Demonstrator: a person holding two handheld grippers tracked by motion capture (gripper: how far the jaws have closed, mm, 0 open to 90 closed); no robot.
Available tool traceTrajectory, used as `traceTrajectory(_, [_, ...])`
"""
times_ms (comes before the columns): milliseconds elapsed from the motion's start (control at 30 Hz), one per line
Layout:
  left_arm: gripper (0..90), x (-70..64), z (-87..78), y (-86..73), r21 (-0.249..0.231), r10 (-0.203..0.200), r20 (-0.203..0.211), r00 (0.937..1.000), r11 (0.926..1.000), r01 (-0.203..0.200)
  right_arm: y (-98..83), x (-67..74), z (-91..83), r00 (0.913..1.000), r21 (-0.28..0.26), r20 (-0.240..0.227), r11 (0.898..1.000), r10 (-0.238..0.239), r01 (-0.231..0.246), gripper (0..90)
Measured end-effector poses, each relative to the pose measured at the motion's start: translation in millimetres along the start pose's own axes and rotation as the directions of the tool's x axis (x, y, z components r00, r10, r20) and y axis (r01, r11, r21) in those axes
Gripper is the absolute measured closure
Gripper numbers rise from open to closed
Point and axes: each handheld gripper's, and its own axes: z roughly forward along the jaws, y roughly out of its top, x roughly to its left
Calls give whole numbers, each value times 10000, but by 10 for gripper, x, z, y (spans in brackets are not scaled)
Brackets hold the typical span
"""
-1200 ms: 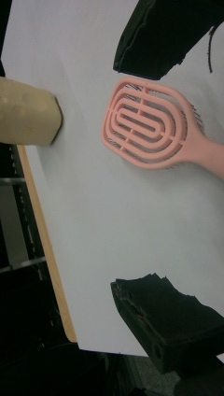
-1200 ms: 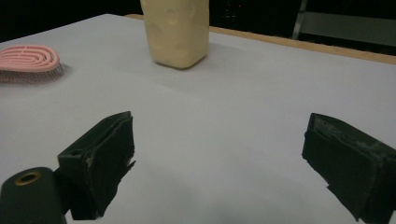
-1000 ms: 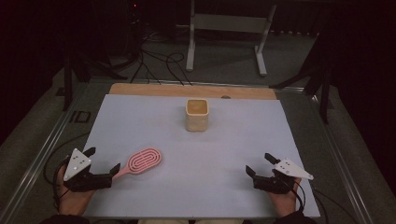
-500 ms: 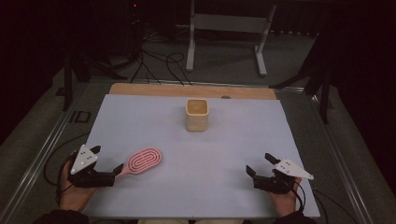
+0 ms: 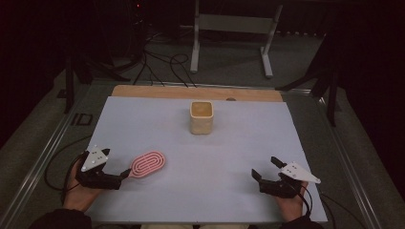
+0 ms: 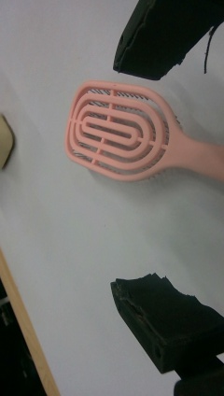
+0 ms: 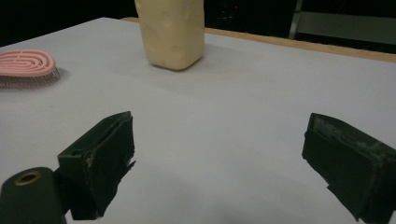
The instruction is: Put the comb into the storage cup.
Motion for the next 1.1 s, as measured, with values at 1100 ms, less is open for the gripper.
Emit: traceTrajectory(1100, [5,0,244,110,2126,1104,458,9928,9700,-1177,-5,0,11,10000,51,-4,10000,6,-6,88])
